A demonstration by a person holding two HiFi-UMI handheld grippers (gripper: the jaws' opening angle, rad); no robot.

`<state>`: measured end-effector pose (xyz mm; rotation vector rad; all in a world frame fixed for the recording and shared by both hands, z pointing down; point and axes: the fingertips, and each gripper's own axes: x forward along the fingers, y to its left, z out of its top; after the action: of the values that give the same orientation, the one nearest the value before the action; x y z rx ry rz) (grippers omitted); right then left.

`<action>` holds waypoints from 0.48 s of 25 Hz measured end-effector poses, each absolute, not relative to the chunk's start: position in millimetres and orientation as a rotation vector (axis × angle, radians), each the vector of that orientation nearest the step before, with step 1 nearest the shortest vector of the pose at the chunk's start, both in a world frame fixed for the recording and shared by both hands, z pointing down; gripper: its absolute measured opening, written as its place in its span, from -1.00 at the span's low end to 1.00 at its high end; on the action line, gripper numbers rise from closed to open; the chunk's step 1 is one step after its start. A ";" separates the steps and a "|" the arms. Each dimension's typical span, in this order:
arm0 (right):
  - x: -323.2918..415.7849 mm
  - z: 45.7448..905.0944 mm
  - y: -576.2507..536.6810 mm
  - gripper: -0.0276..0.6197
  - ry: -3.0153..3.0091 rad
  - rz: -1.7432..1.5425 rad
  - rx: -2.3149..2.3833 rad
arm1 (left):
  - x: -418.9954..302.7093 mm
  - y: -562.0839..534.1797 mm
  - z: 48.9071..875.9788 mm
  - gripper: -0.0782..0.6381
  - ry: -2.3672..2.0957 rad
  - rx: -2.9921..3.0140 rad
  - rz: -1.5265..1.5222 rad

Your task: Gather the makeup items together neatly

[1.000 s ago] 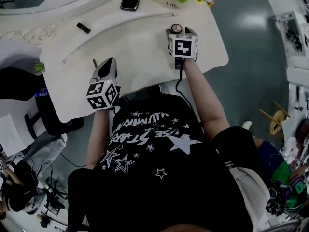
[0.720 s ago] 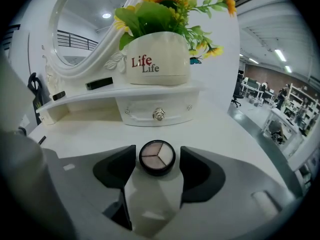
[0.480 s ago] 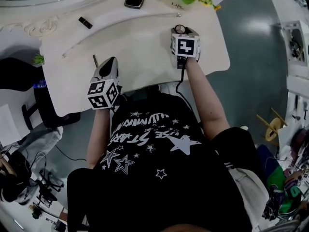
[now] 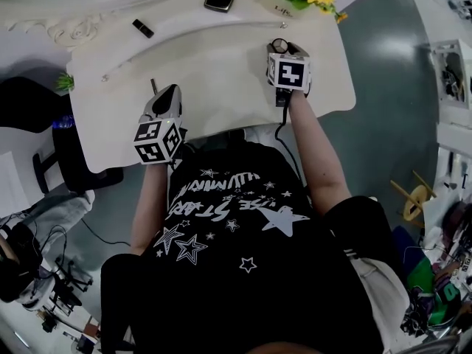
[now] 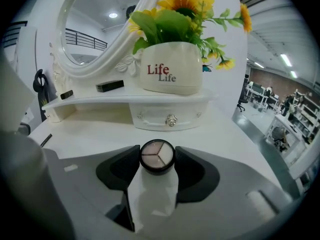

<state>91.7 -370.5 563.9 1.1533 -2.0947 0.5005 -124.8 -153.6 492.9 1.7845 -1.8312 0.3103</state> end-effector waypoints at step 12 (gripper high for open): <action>15.5 533.2 -313.3 -0.15 -2.185 0.486 1.087 | -173.7 -112.9 482.7 -0.78 -1.842 1.801 0.282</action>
<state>15.5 -313.3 533.2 1.0865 -2.1847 0.4855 -173.7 -112.9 482.7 1.8007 -1.8416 0.2824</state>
